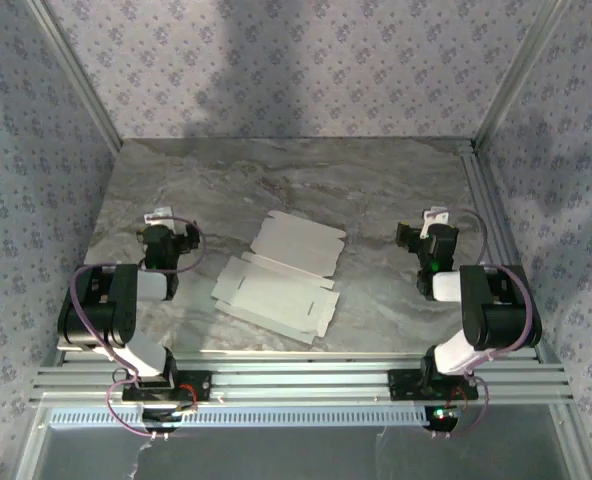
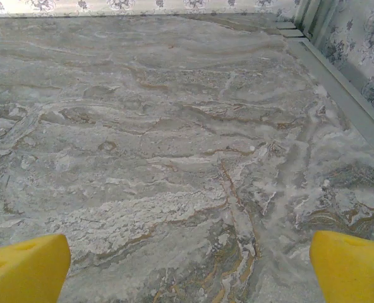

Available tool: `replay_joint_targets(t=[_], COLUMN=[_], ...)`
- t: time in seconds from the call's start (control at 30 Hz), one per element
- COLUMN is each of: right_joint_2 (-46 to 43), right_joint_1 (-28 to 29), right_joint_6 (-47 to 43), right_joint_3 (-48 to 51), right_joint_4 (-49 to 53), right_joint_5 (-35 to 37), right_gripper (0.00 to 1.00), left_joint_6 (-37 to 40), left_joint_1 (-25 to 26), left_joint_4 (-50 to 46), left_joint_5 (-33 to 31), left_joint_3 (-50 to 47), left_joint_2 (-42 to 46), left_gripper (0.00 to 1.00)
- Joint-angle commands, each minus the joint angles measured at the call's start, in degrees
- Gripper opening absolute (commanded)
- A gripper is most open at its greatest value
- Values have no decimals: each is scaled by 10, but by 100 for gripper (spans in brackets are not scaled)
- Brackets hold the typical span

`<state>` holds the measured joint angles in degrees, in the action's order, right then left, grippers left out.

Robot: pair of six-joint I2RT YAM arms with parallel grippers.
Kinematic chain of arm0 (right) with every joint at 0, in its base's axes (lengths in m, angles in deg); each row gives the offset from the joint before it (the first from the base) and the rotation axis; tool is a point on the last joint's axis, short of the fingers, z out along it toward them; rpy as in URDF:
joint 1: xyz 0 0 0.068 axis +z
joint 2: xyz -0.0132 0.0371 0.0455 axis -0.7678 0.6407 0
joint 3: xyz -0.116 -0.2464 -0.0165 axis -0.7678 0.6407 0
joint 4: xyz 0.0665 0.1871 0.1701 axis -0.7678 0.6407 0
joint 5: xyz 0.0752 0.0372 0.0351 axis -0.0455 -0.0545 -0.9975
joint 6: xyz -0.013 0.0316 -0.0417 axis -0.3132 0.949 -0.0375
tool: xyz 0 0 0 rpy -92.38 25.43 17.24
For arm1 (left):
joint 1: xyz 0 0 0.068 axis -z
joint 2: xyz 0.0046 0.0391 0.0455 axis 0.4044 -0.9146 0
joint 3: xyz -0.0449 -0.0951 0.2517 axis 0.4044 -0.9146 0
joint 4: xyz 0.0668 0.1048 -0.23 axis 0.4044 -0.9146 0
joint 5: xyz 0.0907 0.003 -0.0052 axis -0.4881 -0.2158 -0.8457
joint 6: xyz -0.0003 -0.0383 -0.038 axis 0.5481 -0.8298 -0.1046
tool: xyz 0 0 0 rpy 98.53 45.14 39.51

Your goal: Fold the paper box

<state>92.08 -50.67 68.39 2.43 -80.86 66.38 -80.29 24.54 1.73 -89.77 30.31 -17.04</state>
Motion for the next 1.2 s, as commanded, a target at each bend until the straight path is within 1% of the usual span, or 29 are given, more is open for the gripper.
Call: replay_joint_targets(t=[0.0, 1.0, 1.1, 1.17], right_joint_2=[-15, -16, -31, -78], right_joint_1=[-5, -5, -1, 15], right_joint_6=[-8, -9, -12, -23], right_joint_3=[6, 9, 8, -5], right_joint_4=[13, 7, 15, 70], right_joint_5=[-9, -9, -6, 26], right_gripper=[99, 99, 99, 99], left_joint_6=[10, 9, -2, 4], left_joint_1=[-7, -7, -6, 3], left_joint_4=[-8, -5, 18, 17], left_joint_5=[15, 13, -19, -42], left_joint_3=[-4, -6, -24, -35], left_joint_2=[16, 17, 32, 63], left_gripper=[100, 100, 100, 99])
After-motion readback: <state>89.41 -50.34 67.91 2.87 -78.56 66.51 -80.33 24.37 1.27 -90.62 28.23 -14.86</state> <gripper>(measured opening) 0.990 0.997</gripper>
